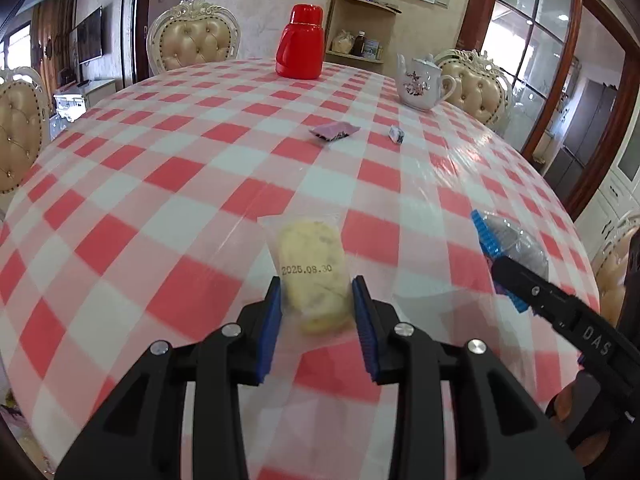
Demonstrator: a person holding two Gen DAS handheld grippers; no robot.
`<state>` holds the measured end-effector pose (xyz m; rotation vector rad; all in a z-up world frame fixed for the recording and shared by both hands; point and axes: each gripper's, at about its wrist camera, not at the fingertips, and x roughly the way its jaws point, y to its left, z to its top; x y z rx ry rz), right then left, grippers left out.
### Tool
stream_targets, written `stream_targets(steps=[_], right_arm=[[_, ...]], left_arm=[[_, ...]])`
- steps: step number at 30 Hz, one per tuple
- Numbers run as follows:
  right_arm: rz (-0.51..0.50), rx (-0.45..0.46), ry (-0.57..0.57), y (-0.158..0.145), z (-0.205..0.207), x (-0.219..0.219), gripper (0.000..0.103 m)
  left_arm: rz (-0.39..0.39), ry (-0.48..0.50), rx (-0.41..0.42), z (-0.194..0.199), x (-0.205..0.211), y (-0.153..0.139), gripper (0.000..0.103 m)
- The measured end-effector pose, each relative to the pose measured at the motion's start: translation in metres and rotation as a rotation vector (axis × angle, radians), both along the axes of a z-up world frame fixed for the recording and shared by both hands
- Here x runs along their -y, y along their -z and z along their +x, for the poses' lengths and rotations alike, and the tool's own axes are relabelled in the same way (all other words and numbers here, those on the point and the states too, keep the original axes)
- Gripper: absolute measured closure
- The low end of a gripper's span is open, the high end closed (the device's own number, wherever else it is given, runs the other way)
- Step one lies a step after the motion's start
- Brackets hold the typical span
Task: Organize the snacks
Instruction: 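Lift both held snacks and carry them toward the clear box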
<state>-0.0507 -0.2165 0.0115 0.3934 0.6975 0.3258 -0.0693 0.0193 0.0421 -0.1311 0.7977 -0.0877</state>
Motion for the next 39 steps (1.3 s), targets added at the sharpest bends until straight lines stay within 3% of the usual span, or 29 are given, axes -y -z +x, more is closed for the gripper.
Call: stream_targets(steps=[23,28,39], right_arm=[[-0.141,0.034,-0.180,-0.012,-0.075,-0.081,0.046],[-0.173,0.053,-0.245,-0.018,-0.089,-0.106,0.046],[-0.208,0.096,-0.432,-0.027,-0.118,-0.172,0.046]], left_arm=[[0.035,-0.010,0.016,-0.102,-0.071,-0.003,0.068],[0.033,-0.043,0.032,-0.118,-0.098,-0.009,0.068],[0.106,-0.106,0.020,-0.141,-0.153,-0.009,0.068]])
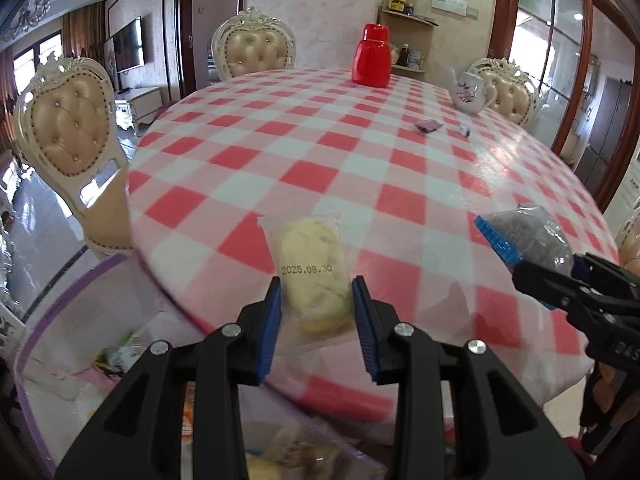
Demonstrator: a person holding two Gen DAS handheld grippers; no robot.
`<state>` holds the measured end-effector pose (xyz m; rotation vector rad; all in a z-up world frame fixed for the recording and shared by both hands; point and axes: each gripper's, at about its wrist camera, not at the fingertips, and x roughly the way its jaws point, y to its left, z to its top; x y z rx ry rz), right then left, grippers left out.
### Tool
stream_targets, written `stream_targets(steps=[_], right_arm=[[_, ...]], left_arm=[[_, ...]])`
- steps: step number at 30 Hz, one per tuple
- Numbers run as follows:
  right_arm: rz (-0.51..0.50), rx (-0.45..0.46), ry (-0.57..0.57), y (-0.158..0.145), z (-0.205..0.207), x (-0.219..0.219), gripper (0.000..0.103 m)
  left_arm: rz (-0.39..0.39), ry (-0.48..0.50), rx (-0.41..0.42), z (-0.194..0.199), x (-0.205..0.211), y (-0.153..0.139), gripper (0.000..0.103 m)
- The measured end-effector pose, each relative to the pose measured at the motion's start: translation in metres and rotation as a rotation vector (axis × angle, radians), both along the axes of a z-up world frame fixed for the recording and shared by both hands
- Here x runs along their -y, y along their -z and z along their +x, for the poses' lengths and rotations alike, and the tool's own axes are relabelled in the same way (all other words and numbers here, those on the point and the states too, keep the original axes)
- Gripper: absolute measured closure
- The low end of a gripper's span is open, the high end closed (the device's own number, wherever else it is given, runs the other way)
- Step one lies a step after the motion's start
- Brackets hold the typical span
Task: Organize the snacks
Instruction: 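Lift both held snacks and carry them toward the clear box, then lower both snacks into the clear box and open both tools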
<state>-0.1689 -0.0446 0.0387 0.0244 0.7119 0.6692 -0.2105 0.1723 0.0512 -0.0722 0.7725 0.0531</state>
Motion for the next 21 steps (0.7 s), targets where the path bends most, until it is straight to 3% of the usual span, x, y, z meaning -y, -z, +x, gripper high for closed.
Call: stream_targets(steps=[3,10,21], right_arm=[[-0.021,0.011,-0.051,-0.002,-0.010,-0.019,0.046],[-0.067,0.038,-0.188,-0.003,-0.038,-0.067,0.046],[-0.176,0.070,-0.439,0.011,-0.087,-0.135,0.046]], left_arm=[[0.012,0.009,-0.016,-0.006,-0.013,-0.002,0.068],[0.124,-0.003,-0.052,-0.026,-0.042,-0.002,0.068],[0.121,-0.117,-0.132,-0.066,-0.108,0.022,0.068]])
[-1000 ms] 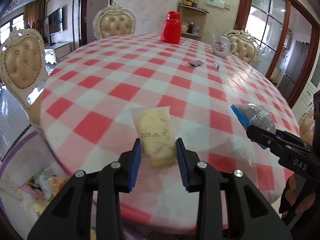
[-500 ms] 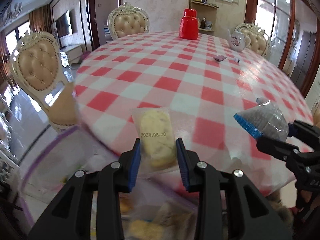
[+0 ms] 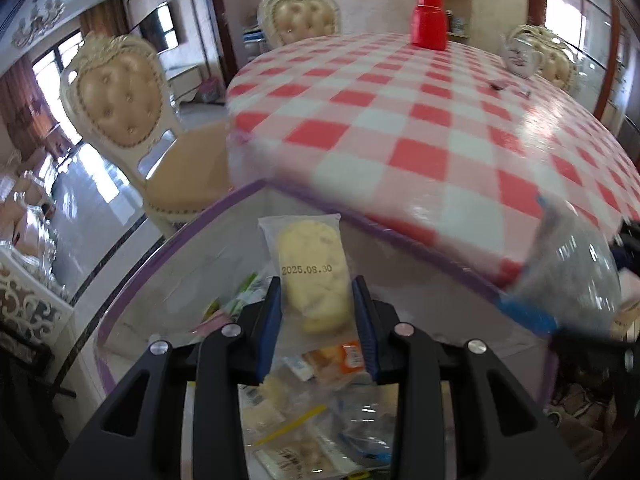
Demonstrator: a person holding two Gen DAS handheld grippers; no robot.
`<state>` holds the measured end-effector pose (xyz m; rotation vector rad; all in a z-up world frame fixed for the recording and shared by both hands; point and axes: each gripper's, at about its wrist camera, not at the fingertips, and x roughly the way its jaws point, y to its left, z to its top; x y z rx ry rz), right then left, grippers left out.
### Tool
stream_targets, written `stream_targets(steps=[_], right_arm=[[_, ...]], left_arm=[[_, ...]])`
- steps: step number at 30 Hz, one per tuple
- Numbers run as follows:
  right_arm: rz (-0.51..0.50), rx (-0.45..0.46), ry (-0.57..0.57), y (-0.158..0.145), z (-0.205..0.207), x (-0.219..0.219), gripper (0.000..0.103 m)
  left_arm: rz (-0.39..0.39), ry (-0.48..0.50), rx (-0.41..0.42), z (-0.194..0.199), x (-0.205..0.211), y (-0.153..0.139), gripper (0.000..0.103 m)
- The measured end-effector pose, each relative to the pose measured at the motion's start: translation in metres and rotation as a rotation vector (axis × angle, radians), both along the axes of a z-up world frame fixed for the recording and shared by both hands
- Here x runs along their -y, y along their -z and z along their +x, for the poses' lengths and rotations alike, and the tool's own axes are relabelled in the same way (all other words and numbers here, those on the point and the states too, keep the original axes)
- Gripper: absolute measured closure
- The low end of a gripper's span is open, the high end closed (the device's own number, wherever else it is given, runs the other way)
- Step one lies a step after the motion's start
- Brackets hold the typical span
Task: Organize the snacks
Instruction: 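Lower both snacks into the clear box and open both tools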
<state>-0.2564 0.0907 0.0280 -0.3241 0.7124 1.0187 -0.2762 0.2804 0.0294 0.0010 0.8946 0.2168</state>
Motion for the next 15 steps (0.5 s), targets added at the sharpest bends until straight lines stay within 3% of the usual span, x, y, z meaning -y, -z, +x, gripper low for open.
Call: stream_targets(steps=[12,15], right_arm=[[-0.067,0.008,-0.213,0.020,-0.046,-0.042,0.045],[-0.032,-0.002,-0.251,0.018,-0.051,-0.040,0.039]], left_arm=[[0.049,-0.082,-0.030,-0.002,-0.033,0.009,0.068],[0.064,-0.096,-0.035,-0.003,-0.036,0.009,0.068]])
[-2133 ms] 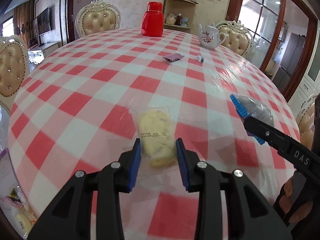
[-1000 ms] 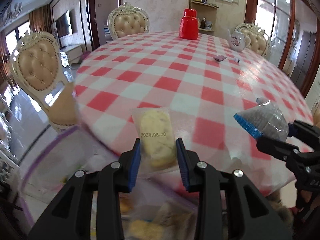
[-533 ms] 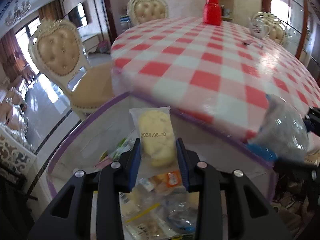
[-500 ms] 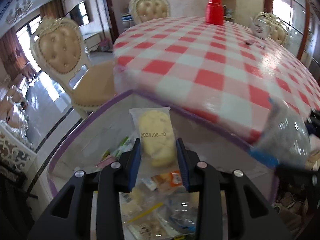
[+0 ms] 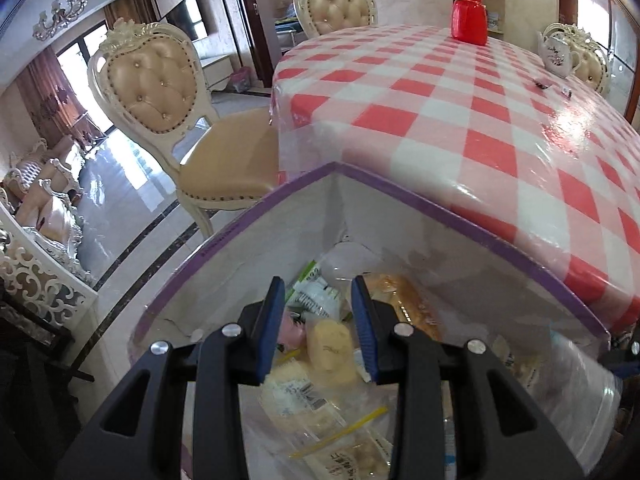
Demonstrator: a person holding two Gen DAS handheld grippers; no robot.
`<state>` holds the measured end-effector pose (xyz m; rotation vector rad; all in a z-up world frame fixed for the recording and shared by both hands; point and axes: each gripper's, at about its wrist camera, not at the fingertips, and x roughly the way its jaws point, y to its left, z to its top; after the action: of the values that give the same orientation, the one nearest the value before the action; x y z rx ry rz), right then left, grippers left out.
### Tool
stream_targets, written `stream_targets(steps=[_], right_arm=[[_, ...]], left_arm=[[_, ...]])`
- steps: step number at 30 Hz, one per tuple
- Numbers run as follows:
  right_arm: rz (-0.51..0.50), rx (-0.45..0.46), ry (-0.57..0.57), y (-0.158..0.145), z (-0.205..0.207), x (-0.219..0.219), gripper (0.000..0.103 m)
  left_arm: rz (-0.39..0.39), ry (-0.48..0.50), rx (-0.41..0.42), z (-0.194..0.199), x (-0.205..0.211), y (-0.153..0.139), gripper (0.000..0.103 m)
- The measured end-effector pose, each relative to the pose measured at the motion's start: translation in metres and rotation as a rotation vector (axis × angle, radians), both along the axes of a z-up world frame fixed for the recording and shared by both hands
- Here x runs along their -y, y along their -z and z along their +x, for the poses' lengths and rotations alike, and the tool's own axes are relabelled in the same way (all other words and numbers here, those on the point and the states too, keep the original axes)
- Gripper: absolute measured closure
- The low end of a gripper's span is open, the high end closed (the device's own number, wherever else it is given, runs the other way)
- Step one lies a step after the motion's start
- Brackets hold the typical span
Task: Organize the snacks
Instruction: 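Lower both snacks into the clear box and open both tools, then move both open tools back over the last snacks on the table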
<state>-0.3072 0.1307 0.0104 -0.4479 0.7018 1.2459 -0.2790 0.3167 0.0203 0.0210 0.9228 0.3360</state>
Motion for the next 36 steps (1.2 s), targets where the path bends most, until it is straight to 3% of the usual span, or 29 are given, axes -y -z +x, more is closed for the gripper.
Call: stream_targets(steps=[2,4,6,8,12,17,19,22,26,29,36], right_arm=[[0.041,0.004,-0.005,-0.007,-0.001,0.005,0.031],[0.076,0.007,0.000,-0.013,0.001,0.011,0.031],[0.099,0.013,0.030,-0.019,0.008,0.019,0.030],[0.118,0.011,0.073,-0.022,0.019,0.030,0.027],[0.178,-0.035,0.223,-0.028,0.058,0.066,0.025],[0.262,-0.067,0.420,-0.031,0.102,0.123,0.020],[0.276,-0.059,0.486,-0.030,0.116,0.142,0.016],[0.240,-0.029,0.565,-0.028,0.143,0.171,0.016],[0.185,0.032,0.693,-0.024,0.189,0.214,0.016],[0.195,-0.045,0.838,-0.018,0.246,0.264,0.016],[0.213,-0.119,1.091,-0.002,0.343,0.344,0.016]], left_arm=[[0.008,-0.018,0.004,0.000,-0.002,-0.001,0.063],[0.019,-0.033,0.006,0.001,-0.002,-0.002,0.031],[0.042,-0.039,0.018,0.001,0.003,-0.006,0.022],[0.047,-0.033,0.016,0.004,0.007,-0.008,0.021],[0.066,-0.018,0.015,0.011,0.022,-0.013,0.010],[0.117,0.016,-0.020,0.030,0.049,-0.009,0.008],[0.101,0.038,-0.030,0.040,0.061,-0.008,0.008],[0.003,0.095,-0.004,0.063,0.085,-0.015,0.007],[-0.119,0.209,0.024,0.114,0.129,-0.026,0.004],[-0.174,0.289,0.050,0.172,0.172,-0.031,0.004],[-0.175,0.323,0.122,0.337,0.263,-0.022,0.004]])
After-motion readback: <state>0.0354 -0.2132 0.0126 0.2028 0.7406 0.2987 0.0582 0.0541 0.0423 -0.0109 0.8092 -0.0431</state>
